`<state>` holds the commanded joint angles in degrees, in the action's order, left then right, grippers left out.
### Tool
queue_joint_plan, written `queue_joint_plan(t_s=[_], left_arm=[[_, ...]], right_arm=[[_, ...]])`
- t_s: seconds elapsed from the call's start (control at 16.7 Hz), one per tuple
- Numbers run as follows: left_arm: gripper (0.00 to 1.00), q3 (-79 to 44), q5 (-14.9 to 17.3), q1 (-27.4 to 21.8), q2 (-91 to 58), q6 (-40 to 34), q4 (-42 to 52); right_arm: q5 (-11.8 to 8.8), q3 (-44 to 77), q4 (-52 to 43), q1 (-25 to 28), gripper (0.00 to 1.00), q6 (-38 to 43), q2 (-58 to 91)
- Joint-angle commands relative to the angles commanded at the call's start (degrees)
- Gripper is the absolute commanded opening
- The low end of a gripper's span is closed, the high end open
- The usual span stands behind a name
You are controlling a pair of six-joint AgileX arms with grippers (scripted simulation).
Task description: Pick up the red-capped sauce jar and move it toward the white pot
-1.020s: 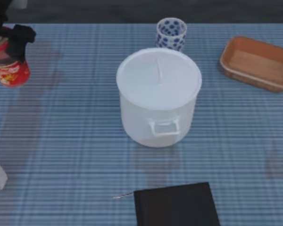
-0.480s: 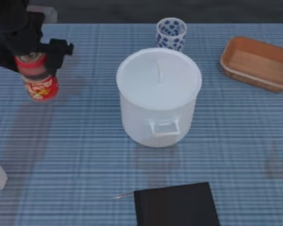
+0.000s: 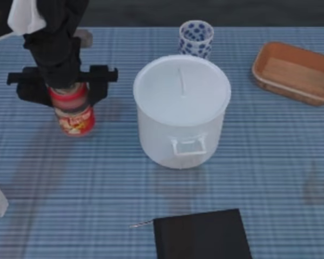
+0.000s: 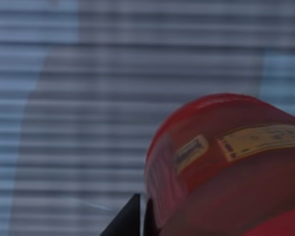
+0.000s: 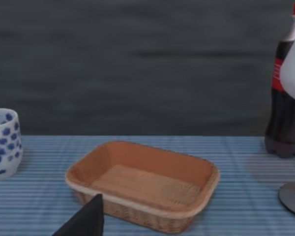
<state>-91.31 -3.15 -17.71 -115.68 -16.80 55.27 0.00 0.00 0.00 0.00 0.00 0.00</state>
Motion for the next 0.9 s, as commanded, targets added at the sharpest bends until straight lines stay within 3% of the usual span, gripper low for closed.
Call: queue_joint_plan(t_s=[0.84, 0.9], left_arm=[[0.00, 5.4, 0.1, 0.3, -4.2, 0.4, -9.6], [0.08, 5.4, 0.1, 0.3, -4.2, 0.4, -9.6]], right_arm=[[0.0, 0.0, 0.0, 0.0, 1.00, 0.0, 0.0], [0.0, 0.0, 0.0, 0.0, 1.00, 0.0, 0.0]])
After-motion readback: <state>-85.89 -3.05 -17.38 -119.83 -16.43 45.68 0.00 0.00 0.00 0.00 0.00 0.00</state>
